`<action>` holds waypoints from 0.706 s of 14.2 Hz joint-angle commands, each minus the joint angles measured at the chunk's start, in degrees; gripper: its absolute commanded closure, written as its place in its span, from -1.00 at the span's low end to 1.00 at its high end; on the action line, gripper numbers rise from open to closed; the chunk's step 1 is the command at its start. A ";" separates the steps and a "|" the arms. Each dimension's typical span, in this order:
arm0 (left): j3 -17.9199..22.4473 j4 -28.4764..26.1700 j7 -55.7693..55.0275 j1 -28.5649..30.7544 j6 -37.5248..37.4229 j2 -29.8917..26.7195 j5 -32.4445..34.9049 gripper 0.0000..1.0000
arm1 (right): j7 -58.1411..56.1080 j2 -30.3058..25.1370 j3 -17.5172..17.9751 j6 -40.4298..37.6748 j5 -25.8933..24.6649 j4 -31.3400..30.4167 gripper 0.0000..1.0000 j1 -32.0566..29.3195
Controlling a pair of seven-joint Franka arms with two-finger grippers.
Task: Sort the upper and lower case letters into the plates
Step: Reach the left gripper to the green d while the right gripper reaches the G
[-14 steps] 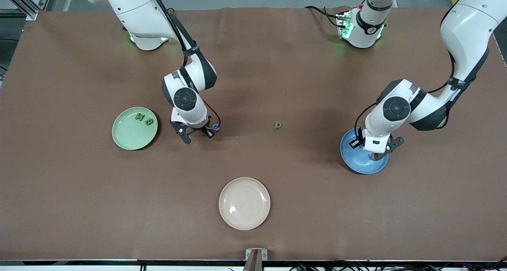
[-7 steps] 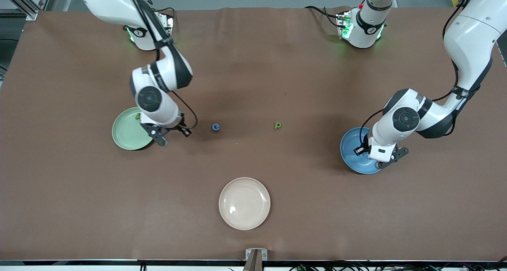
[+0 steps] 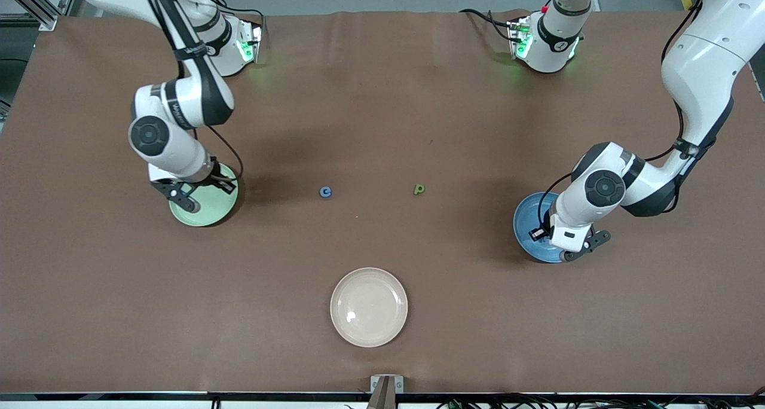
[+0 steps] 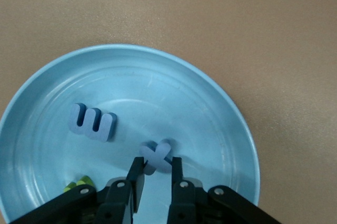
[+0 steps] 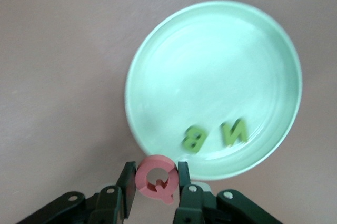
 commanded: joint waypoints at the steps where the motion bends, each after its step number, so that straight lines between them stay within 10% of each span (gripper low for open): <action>1: 0.89 1.02 0.49 -0.98 0.84 0.83 1.30 0.61 | -6.85 -1.87 1.08 6.79 -1.04 -5.86 1.00 -5.21; 4: 0.89 1.02 0.76 -0.89 0.84 0.83 1.30 0.47 | -16.95 -1.17 1.17 12.09 -1.04 -7.81 1.00 -12.15; 7: 0.63 0.49 0.58 -0.28 0.23 -0.48 1.30 -0.59 | -21.29 0.23 1.26 15.16 -0.95 -8.77 1.00 -14.98; 10: -2.07 -1.09 0.49 1.56 -0.65 -3.03 0.42 -0.87 | -21.38 3.40 1.35 17.10 -0.69 -8.78 0.99 -14.81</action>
